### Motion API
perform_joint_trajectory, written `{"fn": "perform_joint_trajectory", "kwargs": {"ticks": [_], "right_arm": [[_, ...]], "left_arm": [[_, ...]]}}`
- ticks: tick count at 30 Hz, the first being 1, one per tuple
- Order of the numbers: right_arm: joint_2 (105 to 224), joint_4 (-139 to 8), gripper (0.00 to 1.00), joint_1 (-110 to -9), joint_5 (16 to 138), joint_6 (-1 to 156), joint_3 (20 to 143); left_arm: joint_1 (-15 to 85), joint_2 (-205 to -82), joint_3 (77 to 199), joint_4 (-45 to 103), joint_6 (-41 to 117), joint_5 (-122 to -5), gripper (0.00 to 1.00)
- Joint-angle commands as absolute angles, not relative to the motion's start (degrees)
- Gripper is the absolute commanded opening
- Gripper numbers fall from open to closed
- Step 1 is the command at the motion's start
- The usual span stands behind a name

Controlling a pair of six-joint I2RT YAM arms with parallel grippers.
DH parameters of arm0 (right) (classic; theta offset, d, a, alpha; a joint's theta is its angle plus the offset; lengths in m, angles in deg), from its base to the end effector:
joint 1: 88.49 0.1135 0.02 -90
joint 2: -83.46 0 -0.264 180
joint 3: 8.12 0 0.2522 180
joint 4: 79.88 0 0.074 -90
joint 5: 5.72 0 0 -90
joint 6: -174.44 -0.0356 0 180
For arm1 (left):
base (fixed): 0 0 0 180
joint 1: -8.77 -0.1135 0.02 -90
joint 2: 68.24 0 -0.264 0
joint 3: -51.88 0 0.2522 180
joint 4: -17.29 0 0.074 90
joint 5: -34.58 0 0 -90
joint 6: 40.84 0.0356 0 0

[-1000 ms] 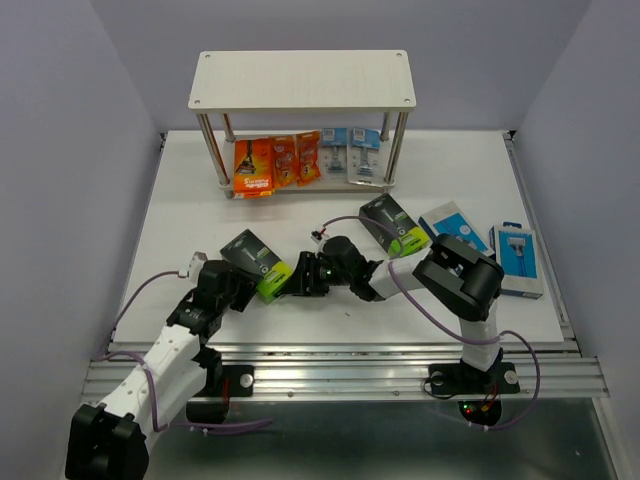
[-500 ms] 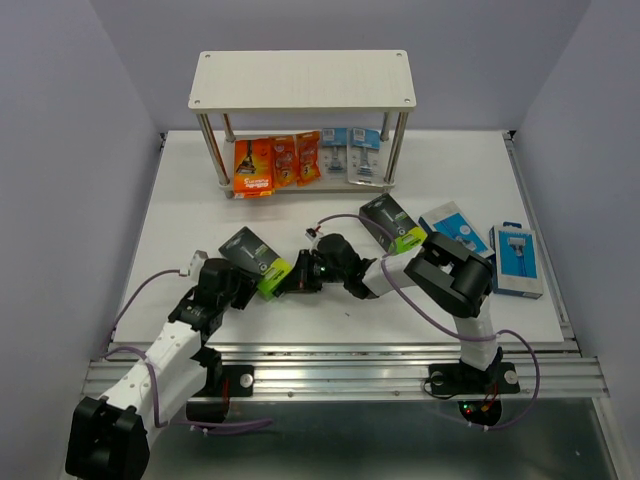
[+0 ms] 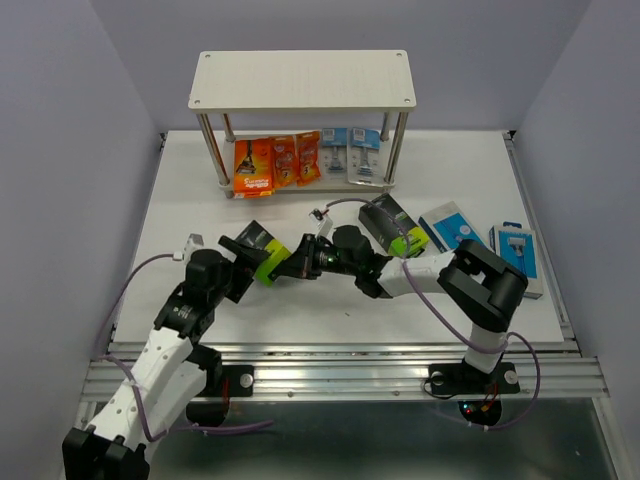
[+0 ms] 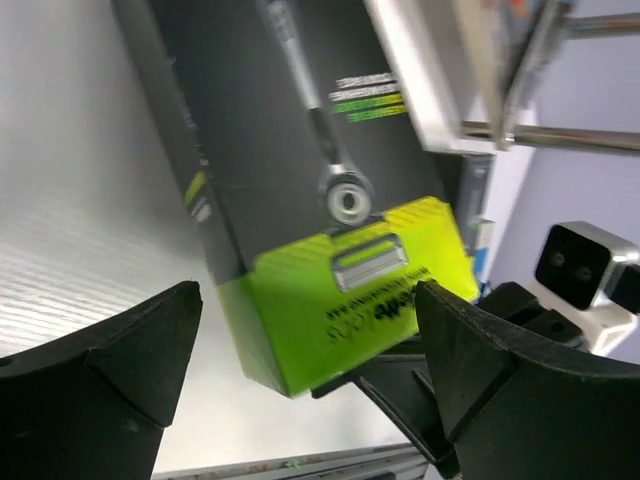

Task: Place and organize the shaving razors onto the shelf

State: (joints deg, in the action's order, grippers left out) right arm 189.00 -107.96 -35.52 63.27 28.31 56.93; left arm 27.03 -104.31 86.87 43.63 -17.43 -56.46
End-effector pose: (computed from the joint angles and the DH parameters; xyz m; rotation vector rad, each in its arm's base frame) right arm 0.2230 0.3168 0.1810 -0.2545 2.1035 1.5977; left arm 0.1480 -0.0495 0.2137 -0.8831 1.9975 -0.9101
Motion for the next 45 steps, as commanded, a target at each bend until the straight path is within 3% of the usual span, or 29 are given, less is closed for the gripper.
{"fn": "perform_joint_trajectory", "kwargs": {"ticks": [1, 15, 23, 31, 37, 45], "right_arm": [[182.1, -117.7, 0.01, -35.0, 62.6, 29.3, 57.5], [169.1, -106.5, 0.01, -36.6, 65.9, 37.5, 66.5], [165.8, -98.6, 0.01, -37.1, 67.2, 46.9, 80.2], [173.6, -85.6, 0.01, -41.8, 61.4, 53.1, 110.5], [185.8, -84.8, 0.01, -53.8, 56.5, 45.0, 130.0], [194.5, -85.3, 0.01, -67.0, 53.6, 35.6, 132.8]], "left_arm": [[27.2, -100.8, 96.0, 48.4, -12.8, -55.9, 0.99], [27.2, -94.0, 123.1, 60.4, -5.1, -38.6, 0.99], [27.2, -93.3, 123.8, 60.1, -4.4, -35.6, 0.99], [27.2, -93.3, 122.9, 59.7, -4.3, -34.2, 0.99], [27.2, -93.6, 121.9, 58.7, -4.5, -34.2, 0.99], [27.2, -94.4, 121.3, 58.6, -4.9, -32.7, 0.99]]}}
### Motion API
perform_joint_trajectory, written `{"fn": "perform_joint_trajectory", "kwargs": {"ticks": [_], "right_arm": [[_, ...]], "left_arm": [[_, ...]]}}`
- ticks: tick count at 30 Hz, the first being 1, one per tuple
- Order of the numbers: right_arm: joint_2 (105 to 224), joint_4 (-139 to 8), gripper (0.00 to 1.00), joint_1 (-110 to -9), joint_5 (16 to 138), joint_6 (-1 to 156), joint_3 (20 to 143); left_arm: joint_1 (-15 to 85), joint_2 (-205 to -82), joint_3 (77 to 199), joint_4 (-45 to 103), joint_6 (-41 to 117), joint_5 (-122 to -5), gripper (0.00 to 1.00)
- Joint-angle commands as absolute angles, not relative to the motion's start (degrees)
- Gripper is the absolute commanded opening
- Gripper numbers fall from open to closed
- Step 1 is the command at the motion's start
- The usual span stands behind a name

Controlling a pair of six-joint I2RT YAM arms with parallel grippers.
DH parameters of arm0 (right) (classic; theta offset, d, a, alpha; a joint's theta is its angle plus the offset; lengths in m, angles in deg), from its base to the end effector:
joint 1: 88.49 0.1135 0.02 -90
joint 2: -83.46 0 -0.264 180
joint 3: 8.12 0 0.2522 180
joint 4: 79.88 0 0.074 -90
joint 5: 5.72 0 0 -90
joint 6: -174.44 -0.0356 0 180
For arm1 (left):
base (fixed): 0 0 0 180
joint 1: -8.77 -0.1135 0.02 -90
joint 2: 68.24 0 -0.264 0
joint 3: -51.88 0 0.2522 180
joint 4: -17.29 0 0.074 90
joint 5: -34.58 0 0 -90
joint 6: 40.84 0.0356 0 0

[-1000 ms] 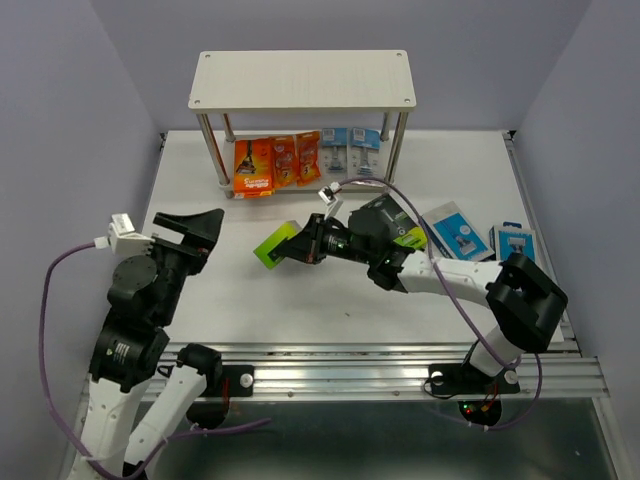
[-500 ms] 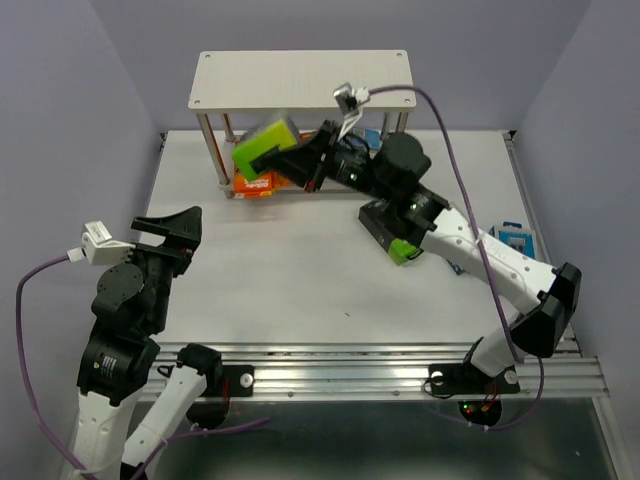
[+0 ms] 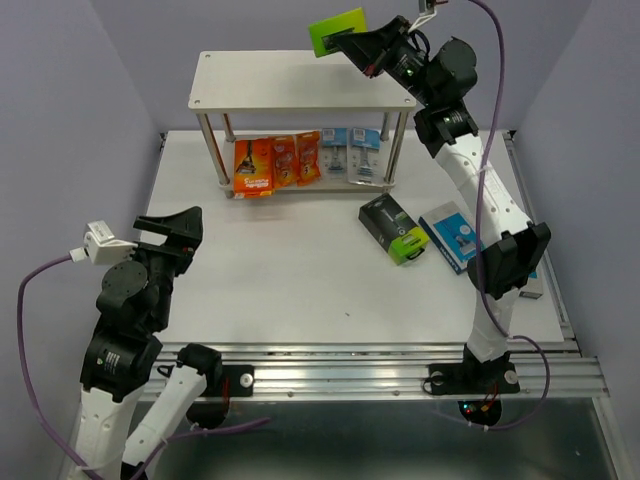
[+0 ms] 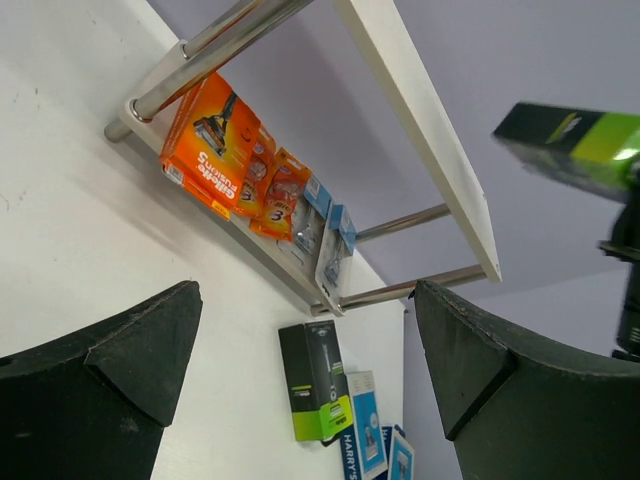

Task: Place and organize the shaving razors onto the shelf

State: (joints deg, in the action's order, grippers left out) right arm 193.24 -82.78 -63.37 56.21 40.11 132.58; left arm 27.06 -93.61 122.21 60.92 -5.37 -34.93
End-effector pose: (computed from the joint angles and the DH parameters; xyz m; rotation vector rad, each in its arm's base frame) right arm 0.3671 0.1906 0.5502 -0.3075 1.1095 1.3270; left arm 0.0677 -0.0093 0.4073 -0.7636 1.4004 -0.7247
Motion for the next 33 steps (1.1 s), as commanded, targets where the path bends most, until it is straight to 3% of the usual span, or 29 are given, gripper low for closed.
{"fn": "perform_joint_trajectory", "kwargs": {"ticks": [1, 14, 28, 33], "right_arm": [[194.5, -85.2, 0.01, -67.8, 53.2, 35.2, 131.7], [180.1, -89.9, 0.02, -76.3, 59.0, 28.6, 96.8], [182.1, -90.9, 0.06, -79.1, 57.7, 23.6, 96.3], [181.9, -90.9, 0.18, -79.1, 57.1, 22.9, 95.0]], "left_arm": [[27.2, -94.4, 121.1, 58.5, -5.0, -32.7, 0.99], [27.2, -99.2, 118.8, 54.1, -5.7, -36.3, 0.99], [27.2, -98.6, 117.7, 54.3, -6.9, -35.4, 0.99], [27.2, -99.3, 117.8, 54.4, -6.7, -35.4, 0.99]]}}
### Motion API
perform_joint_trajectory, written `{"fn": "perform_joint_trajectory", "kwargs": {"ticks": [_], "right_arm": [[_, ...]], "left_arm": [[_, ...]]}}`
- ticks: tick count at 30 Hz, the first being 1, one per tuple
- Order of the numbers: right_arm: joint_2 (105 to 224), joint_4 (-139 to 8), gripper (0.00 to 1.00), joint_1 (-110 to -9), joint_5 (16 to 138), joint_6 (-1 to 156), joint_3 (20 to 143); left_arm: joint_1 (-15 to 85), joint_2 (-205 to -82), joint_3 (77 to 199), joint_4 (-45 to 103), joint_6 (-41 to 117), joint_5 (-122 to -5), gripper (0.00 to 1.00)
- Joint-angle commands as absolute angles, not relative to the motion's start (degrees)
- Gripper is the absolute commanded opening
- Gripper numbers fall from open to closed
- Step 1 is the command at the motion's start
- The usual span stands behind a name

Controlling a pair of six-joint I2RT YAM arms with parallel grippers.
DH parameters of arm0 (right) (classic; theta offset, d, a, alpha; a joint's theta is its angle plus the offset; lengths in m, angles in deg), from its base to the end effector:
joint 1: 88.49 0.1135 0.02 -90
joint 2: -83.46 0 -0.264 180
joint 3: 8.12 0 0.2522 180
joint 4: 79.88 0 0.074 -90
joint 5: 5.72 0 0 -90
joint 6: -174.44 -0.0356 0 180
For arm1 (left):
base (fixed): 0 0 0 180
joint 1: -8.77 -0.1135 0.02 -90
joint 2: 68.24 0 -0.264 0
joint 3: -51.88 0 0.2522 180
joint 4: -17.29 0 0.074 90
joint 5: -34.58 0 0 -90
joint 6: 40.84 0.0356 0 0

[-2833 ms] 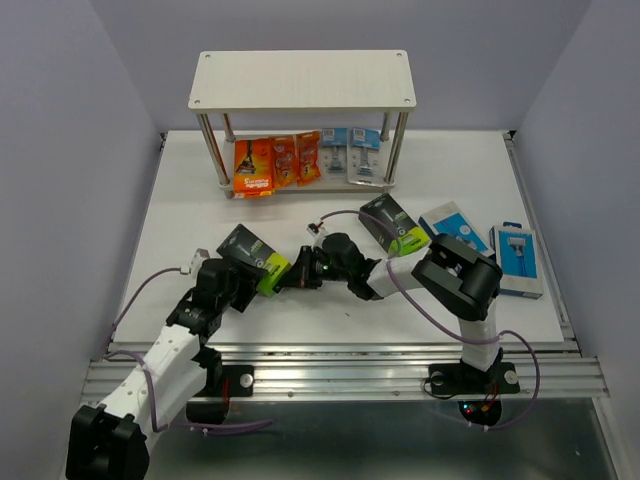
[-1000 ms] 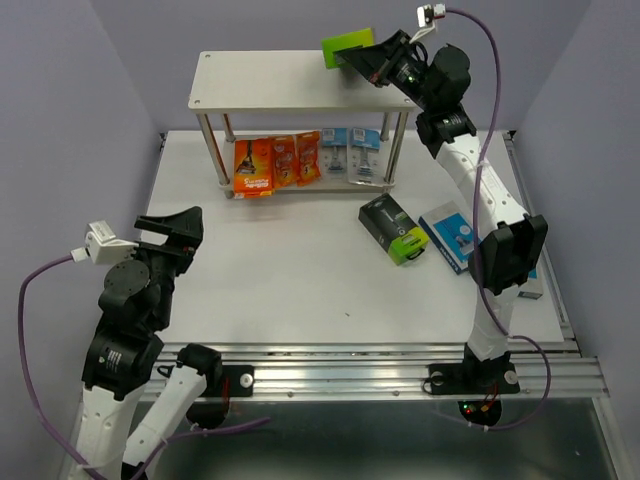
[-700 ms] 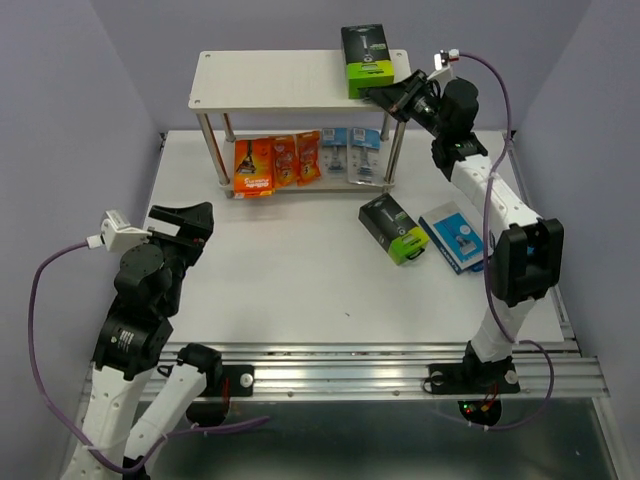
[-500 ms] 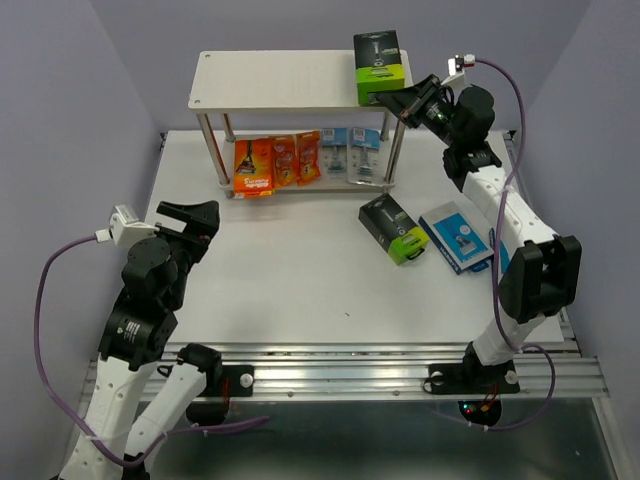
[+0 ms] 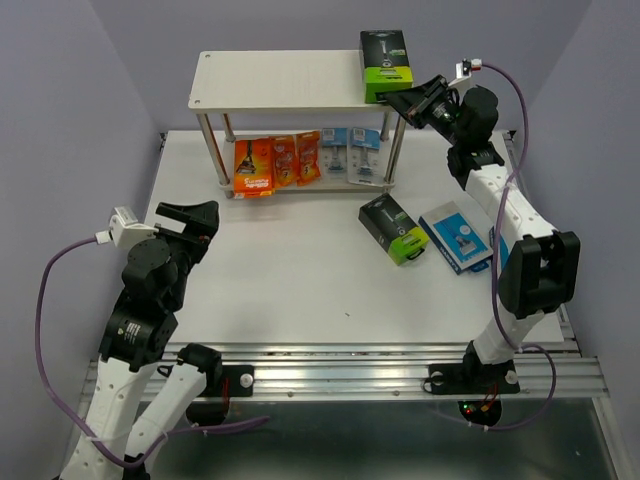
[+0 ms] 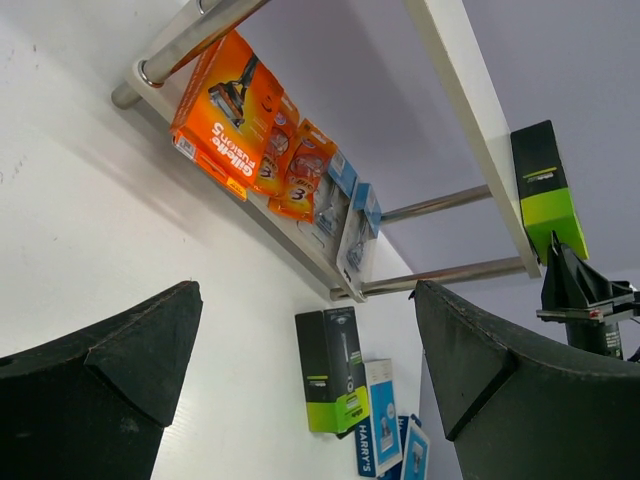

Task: Place and organize the shaving razors onto the shelf

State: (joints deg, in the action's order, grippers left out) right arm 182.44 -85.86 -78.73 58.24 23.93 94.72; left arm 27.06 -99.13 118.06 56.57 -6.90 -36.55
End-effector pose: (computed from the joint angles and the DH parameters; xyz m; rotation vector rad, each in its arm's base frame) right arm 0.4086 0.0861 0.4094 0.2704 1.5319 1.3095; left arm 0.1049 -0.0226 0.3872 -0.7838 1.4932 -0.7186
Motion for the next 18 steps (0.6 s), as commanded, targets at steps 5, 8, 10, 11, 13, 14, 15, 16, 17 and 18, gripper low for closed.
{"fn": "perform_joint_trajectory", "kwargs": {"ticks": [5, 8, 10, 11, 13, 14, 15, 16, 17, 18], "right_arm": [[179.7, -90.8, 0.41, -79.1, 57.4, 23.1, 92.8], [177.6, -89.3, 0.55, -79.1, 58.4, 24.2, 91.5], [176.8, -87.6, 0.59, -79.6, 59.1, 25.0, 91.3], [175.9, -85.9, 0.61, -79.6, 59.2, 25.6, 90.8], [175.1, -83.7, 0.66, -79.6, 59.7, 25.9, 90.1], [173.7, -81.6, 0.67, -79.6, 60.6, 26.8, 89.4], [172.8, -80.5, 0.67, -80.1, 61.0, 27.4, 88.5], [171.5, -78.1, 0.68, -80.1, 62.3, 28.9, 86.0], [170.1, -77.5, 0.69, -80.1, 62.8, 29.8, 84.2], [168.4, -76.9, 0.71, -80.1, 63.4, 30.6, 82.0]], "left_arm": [[27.2, -100.5, 118.4, 54.8, -6.2, -35.4, 0.99], [27.2, -100.8, 118.4, 54.3, -6.1, -35.8, 0.99], [27.2, -100.8, 118.1, 53.9, -6.0, -36.2, 0.99], [27.2, -100.9, 117.8, 53.6, -6.1, -36.4, 0.99], [27.2, -101.1, 117.7, 53.3, -6.1, -36.9, 0.99], [27.2, -101.2, 117.5, 53.1, -6.1, -37.1, 0.99], [27.2, -101.4, 117.3, 52.9, -6.0, -37.8, 0.99], [27.2, -101.6, 117.2, 52.7, -5.9, -38.2, 0.99], [27.2, -101.8, 117.1, 52.4, -5.6, -38.5, 0.99], [27.2, -102.0, 116.5, 51.4, -4.4, -39.9, 0.99]]}}
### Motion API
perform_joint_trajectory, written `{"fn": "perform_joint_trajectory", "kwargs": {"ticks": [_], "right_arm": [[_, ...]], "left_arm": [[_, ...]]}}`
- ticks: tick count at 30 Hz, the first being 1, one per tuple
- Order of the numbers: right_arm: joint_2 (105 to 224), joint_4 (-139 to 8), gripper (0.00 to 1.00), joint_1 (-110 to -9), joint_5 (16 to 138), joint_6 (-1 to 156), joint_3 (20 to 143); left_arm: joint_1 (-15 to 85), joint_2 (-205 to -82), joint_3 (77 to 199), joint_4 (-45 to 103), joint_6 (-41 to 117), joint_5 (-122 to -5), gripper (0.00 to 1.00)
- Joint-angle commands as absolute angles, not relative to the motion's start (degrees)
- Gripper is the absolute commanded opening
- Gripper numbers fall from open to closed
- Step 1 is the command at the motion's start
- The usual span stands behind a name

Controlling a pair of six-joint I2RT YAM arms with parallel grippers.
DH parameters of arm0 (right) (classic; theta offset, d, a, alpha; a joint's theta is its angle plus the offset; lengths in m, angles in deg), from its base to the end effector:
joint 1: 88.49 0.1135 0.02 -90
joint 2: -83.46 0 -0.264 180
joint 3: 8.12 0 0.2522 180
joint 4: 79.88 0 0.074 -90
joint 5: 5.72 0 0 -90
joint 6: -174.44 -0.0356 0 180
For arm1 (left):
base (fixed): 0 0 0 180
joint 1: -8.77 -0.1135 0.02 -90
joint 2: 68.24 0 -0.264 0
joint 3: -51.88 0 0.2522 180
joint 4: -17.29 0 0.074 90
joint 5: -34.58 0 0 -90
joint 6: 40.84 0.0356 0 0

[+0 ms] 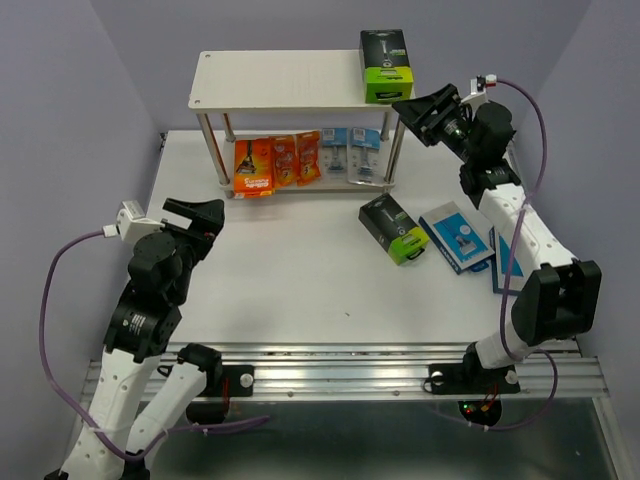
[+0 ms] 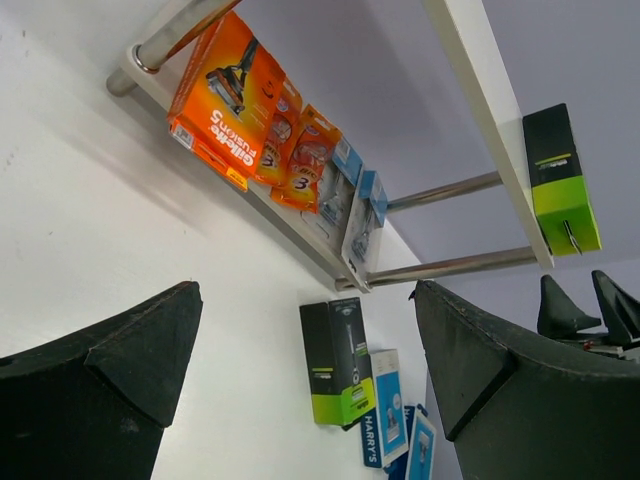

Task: Place and organize the shaving razors onto the shelf

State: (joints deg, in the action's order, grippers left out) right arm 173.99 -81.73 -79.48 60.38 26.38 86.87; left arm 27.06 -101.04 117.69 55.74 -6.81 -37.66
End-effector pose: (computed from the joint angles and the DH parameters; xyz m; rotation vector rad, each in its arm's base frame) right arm 0.3728 0.0737 0.4088 0.3116 1.5696 1.2354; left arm 0.1145 -0.0264 0.3837 -0.7754 1.5268 -0.7194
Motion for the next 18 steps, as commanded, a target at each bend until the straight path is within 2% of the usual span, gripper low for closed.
{"fn": "perform_joint_trajectory", "kwargs": {"ticks": [1, 6, 13, 18], "right_arm": [[164.2, -76.2, 0.73, -80.1, 65.5, 31.3, 76.9], [148.5, -68.0, 0.76, -80.1, 74.0, 37.0, 60.9], [141.7, -57.3, 0.74, -80.7, 76.6, 36.5, 43.5], [138.0, -57.4, 0.64, -81.2, 79.6, 32.2, 35.0]], "left_arm": [[27.2, -102.4, 116.1, 50.9, -3.9, -40.5, 0.99], [27.2, -104.5, 112.4, 48.4, -1.7, -44.4, 0.99], [27.3, -108.5, 104.8, 41.4, 0.5, -52.8, 0.99], [27.4, -110.5, 104.3, 41.3, 1.9, -54.1, 0.99]]}}
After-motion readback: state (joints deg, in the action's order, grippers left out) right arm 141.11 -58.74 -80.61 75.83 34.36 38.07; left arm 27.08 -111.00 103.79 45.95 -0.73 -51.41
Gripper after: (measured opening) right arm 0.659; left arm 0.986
